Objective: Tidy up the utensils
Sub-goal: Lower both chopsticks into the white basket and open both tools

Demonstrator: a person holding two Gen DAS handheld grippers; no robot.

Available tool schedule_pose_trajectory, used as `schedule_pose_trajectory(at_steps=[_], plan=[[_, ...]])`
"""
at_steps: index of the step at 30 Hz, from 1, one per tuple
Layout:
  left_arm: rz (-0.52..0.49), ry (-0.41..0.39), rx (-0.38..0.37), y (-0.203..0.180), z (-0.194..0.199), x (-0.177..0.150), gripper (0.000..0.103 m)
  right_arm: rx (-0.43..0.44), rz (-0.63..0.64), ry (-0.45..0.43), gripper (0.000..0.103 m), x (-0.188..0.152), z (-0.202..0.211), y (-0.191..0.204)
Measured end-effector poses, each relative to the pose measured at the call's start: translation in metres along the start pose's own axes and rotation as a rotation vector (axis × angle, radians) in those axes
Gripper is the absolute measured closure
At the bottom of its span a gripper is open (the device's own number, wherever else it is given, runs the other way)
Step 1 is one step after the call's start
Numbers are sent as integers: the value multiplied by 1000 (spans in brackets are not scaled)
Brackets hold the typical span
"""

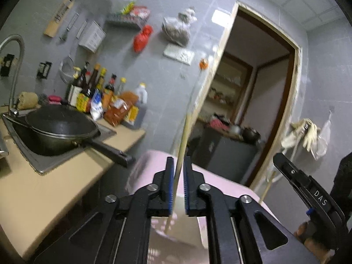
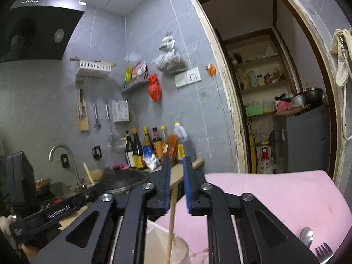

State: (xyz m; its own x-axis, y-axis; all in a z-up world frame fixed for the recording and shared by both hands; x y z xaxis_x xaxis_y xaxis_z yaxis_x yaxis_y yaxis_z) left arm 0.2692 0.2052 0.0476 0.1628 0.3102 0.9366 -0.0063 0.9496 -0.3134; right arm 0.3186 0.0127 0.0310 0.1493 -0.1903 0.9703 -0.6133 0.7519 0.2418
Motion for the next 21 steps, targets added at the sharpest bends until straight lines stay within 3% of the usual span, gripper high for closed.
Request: schedule_pose_trajectory(at_steps=[1,3,5,8,10,13,16,19,21], plan=[[2,13,-6,-1,2,-1,73,3,-1,9,77,0,3,0],[25,6,-18,-3,8,0,57,1,-2,20,76,1,10,-1],[36,1,-24,-6,16,4,54,-12,0,25,71,4,19,-4],[9,3,-6,-17,27,10,47,-29,-4,18,49,8,35,-12],[-10,-4,8,-25,34,12,33,-43,6,13,45,13,45,-17],[-56,-4,24,-43,43,11,20,-63,20,7,23,18,63,-24],[-107,8,23,-61,47,6,16,-89,55,-5,15,23,83,-31],[-149,22,14,-81,49,-2,15,-117,109,-10,0,24,105,-37],[-158,24,-4,-93,52,-8,15,-133,139,-18,0,24,116,-40]])
Point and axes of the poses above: each gripper's, at about its wrist camera, not at the fingertips, and z roughly against the way its jaws point, y to its left, x to its top, the point moved 5 cm from there along -z, roughly the way its jaws point, and after that the axes turned 3 degrees about -z, right-handed, at the moved point
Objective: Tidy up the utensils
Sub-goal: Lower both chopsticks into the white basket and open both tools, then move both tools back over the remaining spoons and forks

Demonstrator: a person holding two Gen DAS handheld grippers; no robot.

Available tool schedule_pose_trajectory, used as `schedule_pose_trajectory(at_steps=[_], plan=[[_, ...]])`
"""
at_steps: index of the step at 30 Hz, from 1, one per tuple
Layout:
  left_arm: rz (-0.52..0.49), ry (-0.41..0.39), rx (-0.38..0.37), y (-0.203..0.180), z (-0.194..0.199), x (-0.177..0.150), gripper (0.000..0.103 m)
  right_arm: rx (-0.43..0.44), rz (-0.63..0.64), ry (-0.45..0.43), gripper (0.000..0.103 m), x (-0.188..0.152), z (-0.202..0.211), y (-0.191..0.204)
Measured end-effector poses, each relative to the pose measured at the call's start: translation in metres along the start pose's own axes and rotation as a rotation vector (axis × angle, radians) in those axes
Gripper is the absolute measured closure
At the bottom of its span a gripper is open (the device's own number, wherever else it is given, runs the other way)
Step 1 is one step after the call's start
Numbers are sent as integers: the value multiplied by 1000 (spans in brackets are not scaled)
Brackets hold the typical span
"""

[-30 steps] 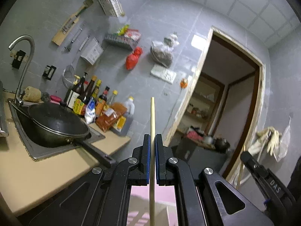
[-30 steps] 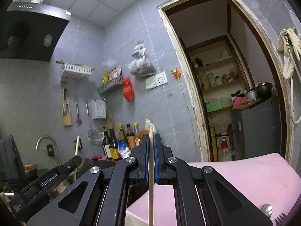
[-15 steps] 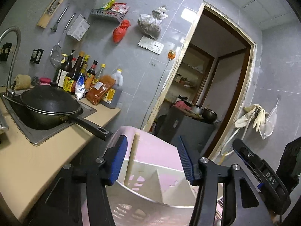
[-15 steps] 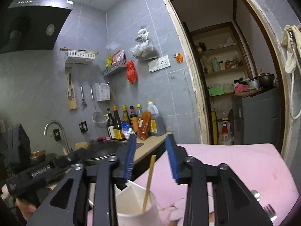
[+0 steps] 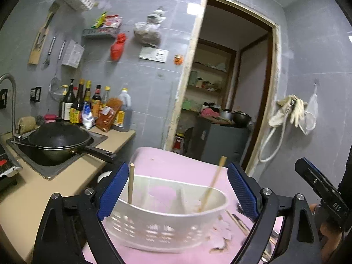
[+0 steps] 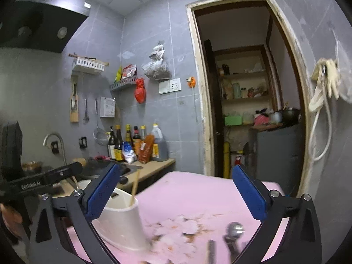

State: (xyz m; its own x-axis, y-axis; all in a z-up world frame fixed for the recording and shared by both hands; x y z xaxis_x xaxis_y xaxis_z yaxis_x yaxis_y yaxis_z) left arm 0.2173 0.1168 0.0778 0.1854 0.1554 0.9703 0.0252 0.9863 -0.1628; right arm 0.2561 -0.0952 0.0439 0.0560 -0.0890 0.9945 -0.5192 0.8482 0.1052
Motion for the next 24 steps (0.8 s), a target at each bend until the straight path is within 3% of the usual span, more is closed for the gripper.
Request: schedule_pose_trajectory(at_steps=[10,15,24], plan=[[-70,23,-65,-59,8,-30,9,-85,136,-8,0,-8,50,-28],[-100,109,-116,-87,0,-52,9,-106,161,5,0,-17,64,-43],[-77,350,-201,-111,-32,-94,9,-150,124,100,0,-40,73,-86]])
Point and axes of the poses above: each gripper's, at about its wrist camera, not at the fingertips, and z roughly against the way its jaws point, y to its left, x to its top, the point moved 5 cm from there along -z, roughly the way its jaws point, and after that the axes turned 3 degrees about -z, right-handed, at the moved point
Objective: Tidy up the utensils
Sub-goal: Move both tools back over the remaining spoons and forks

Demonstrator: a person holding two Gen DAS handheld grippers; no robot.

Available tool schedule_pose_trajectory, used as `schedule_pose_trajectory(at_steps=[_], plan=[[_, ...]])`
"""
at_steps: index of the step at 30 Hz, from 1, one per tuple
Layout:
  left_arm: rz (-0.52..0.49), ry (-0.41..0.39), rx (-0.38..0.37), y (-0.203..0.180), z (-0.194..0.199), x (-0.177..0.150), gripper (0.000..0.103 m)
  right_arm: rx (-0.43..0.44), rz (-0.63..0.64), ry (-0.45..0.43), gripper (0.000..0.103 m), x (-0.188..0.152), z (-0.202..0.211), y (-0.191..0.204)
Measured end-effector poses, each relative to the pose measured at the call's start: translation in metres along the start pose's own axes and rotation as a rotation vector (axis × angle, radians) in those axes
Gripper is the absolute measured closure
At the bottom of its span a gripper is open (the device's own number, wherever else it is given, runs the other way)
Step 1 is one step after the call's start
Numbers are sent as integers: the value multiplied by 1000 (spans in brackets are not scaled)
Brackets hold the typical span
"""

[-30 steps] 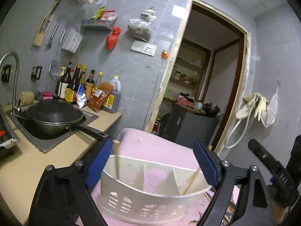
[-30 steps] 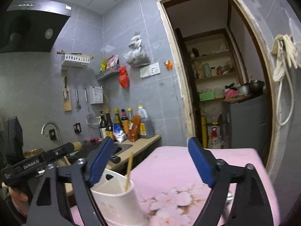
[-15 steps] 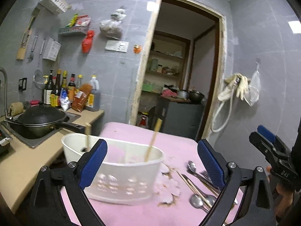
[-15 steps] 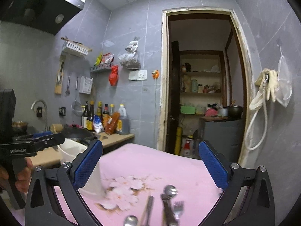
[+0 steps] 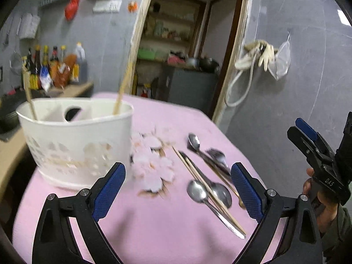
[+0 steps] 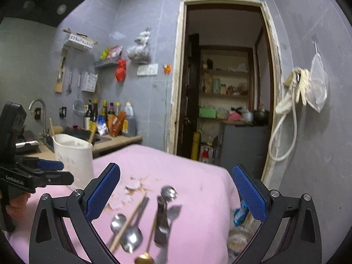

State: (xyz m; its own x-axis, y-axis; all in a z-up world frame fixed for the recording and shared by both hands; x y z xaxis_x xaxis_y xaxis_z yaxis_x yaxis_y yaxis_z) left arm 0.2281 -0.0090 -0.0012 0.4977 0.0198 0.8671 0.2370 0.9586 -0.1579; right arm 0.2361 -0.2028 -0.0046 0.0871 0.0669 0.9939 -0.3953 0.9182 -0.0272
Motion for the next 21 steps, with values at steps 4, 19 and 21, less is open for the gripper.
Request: schedule_pose_trajectory(at_steps=[4,19,21], plan=[[0,81,-16,-5,-17,-6,10,-16,-29,82,0,-14,-9,-18],[72,409,-82,2,-82,-36,55,9,-69,427,37,-75,-61,-33],[92,449,-87,4,-92,-38,62,31,-77,474,42,-82,-69,-33]])
Point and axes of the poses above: each gripper's, at about its wrist camera, not at the fingertips, and z roughly against the way its jaws point, y to its left, x to its top, the point moved 5 cm from there along -z, roughly the way its jaws point, and after that the axes turned 3 degrees about -z, right-handed, at the moved point
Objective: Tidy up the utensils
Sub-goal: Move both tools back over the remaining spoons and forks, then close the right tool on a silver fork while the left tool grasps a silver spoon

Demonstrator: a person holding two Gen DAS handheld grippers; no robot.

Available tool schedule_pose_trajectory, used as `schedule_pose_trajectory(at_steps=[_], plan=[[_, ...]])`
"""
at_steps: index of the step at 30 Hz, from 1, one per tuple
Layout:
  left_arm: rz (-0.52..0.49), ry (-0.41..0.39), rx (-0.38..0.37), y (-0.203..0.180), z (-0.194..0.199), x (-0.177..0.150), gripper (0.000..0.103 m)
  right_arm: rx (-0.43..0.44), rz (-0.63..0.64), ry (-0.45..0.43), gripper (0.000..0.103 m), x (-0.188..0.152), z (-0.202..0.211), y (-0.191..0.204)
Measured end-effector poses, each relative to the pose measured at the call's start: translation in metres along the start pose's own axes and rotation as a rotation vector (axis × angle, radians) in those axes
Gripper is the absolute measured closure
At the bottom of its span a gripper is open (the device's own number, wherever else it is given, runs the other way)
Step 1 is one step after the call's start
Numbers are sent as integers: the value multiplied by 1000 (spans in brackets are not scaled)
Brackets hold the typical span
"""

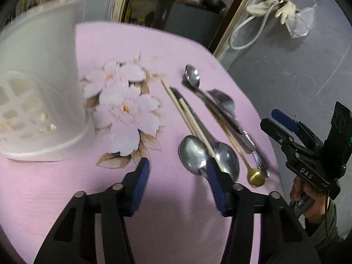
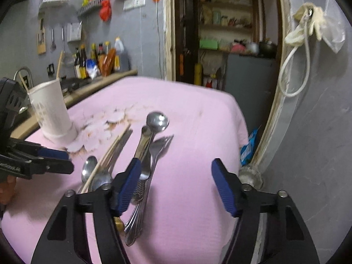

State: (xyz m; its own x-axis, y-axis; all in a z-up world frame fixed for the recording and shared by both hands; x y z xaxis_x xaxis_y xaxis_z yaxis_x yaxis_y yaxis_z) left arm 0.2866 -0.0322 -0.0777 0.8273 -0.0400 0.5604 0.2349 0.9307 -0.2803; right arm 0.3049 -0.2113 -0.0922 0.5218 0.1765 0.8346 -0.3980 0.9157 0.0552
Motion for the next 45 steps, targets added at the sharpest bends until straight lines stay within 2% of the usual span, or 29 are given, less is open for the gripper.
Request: schedule_pose_trajectory(at_steps=[3,8,11,15,18,20,23,36,39,40,41,43,45], plan=[[6,22,3,2,-9,5,69,19,6,56,47,-2,-12,0],[-22,21,18,3,-17,14,75,16,39,117,53,4,-31,5],[-46,24,8,0,-23,18,77,-3,76,142,56,10,-44,7],[-53,32,-23,-1,-27,17,87,27,80,175,63,16,-57,10],[-53,36,-37,-1,-29,18,93,75,53,202,74,17,-63,12],[-55,33,-41,-2,-28,18,97,104,33,205,89,18,-63,12],[-50,26,-43,-1,-27,18,99,131,14,214,98,16,-61,12],[-39,5,-57,1,-11,10,103,159,-85,206,98,-4,-18,-19],[-34,8,-59,1,-12,10,103,152,-106,210,92,-4,-16,-24],[-31,13,-58,2,-12,10,103,146,-105,210,85,-4,-16,-25],[-27,19,-56,3,-13,10,103,124,-99,206,74,-3,-15,-25],[-20,20,-60,3,-13,10,103,87,-77,200,70,-1,-17,-22],[-11,24,-66,5,-12,9,103,54,-52,210,70,-1,-21,-17]])
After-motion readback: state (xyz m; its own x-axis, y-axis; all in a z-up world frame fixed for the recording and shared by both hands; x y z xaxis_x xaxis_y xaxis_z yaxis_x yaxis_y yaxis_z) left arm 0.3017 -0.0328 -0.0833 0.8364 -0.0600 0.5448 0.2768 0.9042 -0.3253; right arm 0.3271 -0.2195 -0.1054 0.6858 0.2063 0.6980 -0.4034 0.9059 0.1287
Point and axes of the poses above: each gripper's, at about its wrist camera, not at the fingertips, and z roughly against the way its jaws point, y to its left, x to its top, the point moved 5 cm from there along -z, roughly the way its jaws point, and after that the axes turned 3 degrees about -z, right-handed, at the moved point
